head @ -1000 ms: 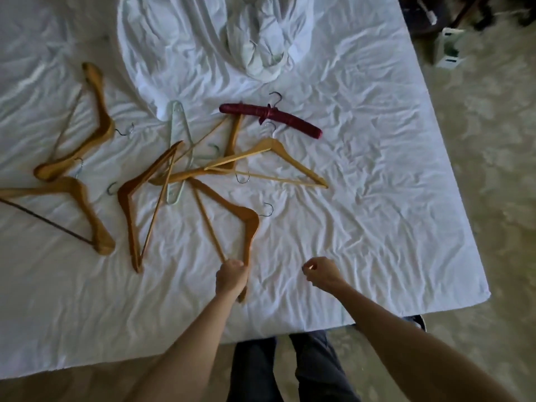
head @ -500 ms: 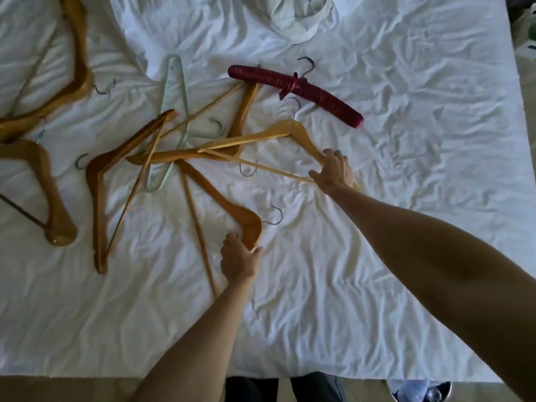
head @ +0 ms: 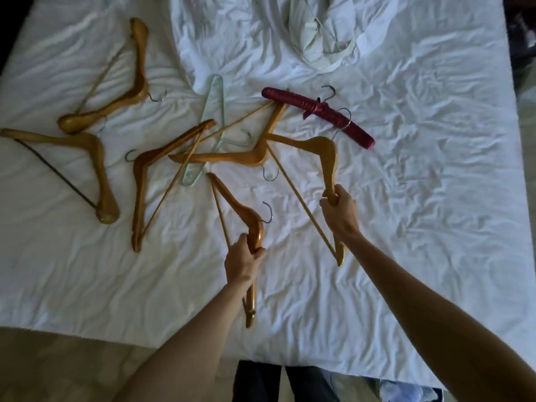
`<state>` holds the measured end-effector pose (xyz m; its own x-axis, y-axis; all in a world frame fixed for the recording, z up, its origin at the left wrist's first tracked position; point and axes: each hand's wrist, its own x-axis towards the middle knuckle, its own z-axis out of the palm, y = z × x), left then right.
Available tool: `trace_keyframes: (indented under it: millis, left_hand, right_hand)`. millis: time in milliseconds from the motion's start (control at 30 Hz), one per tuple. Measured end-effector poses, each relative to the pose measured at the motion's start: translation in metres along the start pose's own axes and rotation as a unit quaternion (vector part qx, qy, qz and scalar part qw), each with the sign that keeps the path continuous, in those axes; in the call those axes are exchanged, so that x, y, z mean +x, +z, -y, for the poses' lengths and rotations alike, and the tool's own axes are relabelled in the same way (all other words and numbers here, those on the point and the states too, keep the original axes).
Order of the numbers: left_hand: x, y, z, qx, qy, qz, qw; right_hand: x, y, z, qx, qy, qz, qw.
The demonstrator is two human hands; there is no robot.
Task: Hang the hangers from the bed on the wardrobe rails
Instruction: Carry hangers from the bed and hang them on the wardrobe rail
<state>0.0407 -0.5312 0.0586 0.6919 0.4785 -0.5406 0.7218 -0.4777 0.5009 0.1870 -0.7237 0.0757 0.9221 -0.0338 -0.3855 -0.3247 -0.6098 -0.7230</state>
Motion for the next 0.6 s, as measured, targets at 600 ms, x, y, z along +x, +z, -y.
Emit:
trace_keyframes:
  millis: [600]
  left_hand:
    - [-0.223, -0.230, -0.008, -0.492, -0.162, -0.151, 0.842]
  right_hand:
    - [-0.253, -0.022, 0.206, 0.053, -0.188, 0.312, 0.930]
